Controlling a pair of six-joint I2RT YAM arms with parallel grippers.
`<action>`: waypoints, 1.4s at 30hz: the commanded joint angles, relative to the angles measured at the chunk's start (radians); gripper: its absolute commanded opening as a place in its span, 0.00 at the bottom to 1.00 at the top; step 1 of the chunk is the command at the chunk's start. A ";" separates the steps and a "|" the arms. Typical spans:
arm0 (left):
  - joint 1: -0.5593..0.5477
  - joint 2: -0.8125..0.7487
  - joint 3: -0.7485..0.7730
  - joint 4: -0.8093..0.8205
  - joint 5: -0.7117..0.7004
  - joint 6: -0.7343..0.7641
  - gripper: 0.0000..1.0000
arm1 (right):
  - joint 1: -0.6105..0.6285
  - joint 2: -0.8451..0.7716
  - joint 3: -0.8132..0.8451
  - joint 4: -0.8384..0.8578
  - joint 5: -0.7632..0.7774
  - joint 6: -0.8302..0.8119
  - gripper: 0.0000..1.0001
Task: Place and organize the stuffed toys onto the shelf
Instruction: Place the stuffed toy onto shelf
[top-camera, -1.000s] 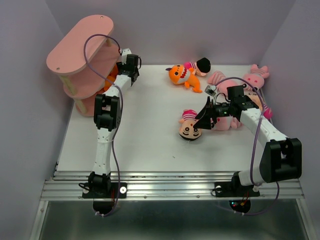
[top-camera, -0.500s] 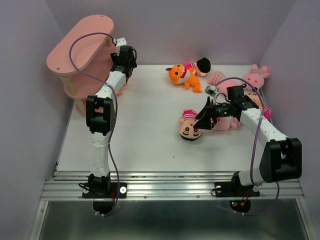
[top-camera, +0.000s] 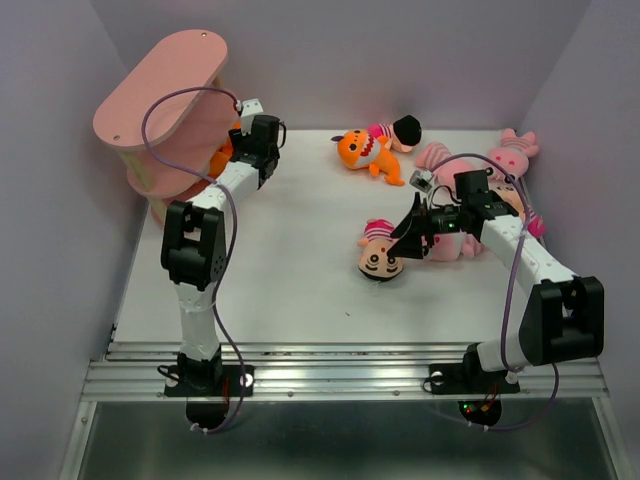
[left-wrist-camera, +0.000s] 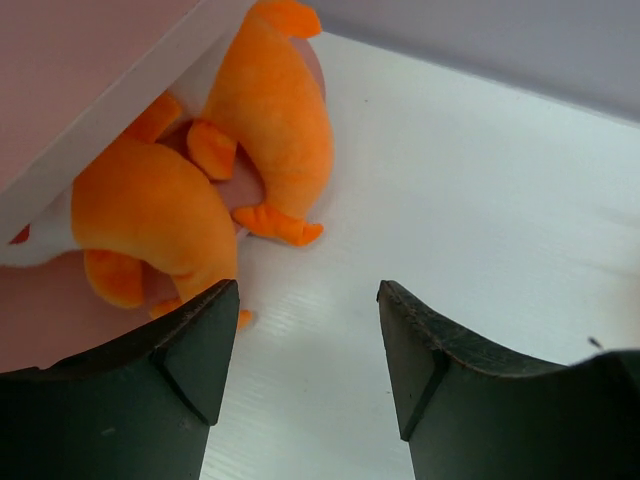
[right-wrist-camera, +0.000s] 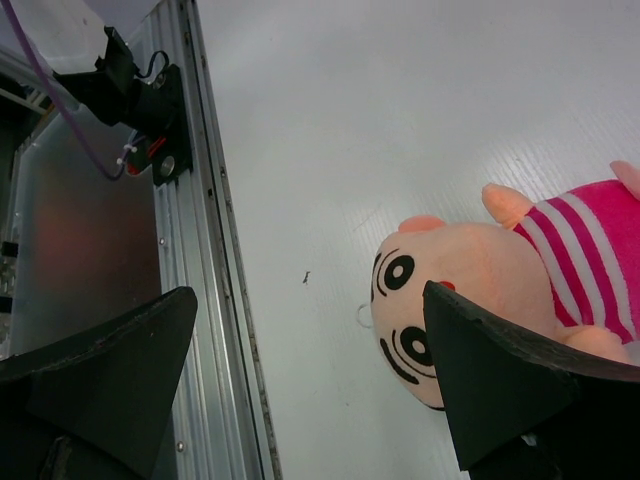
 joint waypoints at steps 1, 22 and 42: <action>0.005 -0.055 -0.033 0.058 -0.186 -0.099 0.69 | -0.005 0.001 0.044 -0.007 -0.025 -0.025 1.00; 0.036 -0.186 -0.129 0.026 0.125 0.048 0.74 | -0.005 0.007 0.049 -0.018 -0.019 -0.038 1.00; 0.045 -0.804 -0.605 0.151 0.493 -0.018 0.95 | -0.005 0.000 0.054 -0.031 0.021 -0.070 1.00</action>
